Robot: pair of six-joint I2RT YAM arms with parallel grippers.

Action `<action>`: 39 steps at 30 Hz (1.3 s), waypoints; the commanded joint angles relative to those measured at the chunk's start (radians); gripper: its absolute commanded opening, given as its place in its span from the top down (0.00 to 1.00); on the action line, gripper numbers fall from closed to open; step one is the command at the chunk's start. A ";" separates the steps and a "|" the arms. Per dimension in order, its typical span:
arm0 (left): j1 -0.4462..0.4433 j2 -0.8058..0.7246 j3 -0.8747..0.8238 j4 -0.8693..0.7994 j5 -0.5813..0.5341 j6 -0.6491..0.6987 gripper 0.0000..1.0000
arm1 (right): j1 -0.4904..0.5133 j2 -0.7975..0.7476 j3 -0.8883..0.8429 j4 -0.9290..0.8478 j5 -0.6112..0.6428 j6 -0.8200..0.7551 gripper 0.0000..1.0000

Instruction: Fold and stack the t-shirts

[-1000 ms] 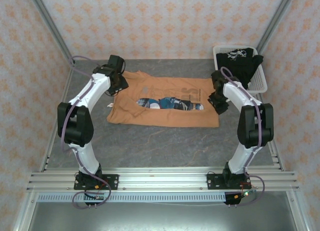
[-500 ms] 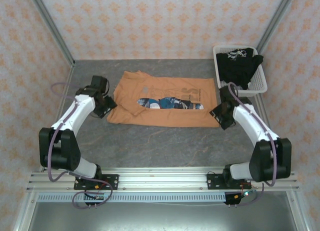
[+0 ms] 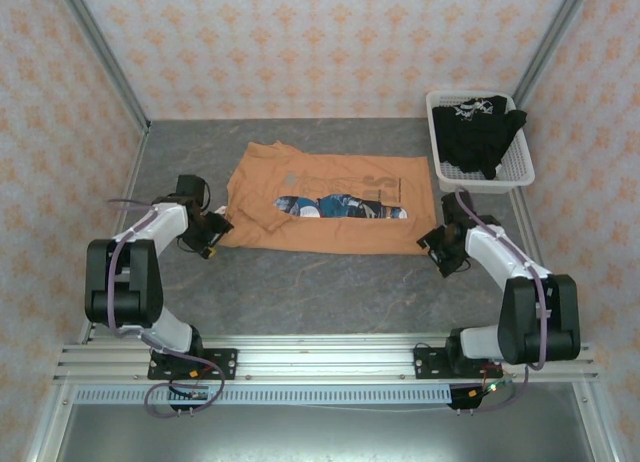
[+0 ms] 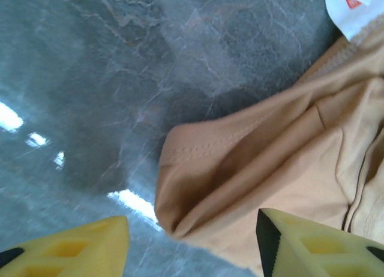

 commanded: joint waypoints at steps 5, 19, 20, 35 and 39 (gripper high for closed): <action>0.003 0.040 -0.033 0.142 0.037 -0.042 0.55 | -0.005 0.118 0.008 0.108 0.014 0.001 0.45; 0.004 -0.051 0.100 0.008 -0.065 -0.010 1.00 | -0.005 0.200 0.270 -0.063 0.121 -0.080 1.00; 0.004 -0.071 0.114 -0.030 -0.084 -0.008 1.00 | -0.005 0.200 0.296 -0.096 0.130 -0.085 1.00; 0.004 -0.404 -0.215 -0.202 -0.089 -0.057 1.00 | 0.051 -0.027 0.059 -0.178 0.039 0.011 1.00; 0.004 -0.446 -0.266 -0.241 -0.136 -0.033 1.00 | 0.116 -0.091 -0.005 -0.126 0.033 0.066 0.97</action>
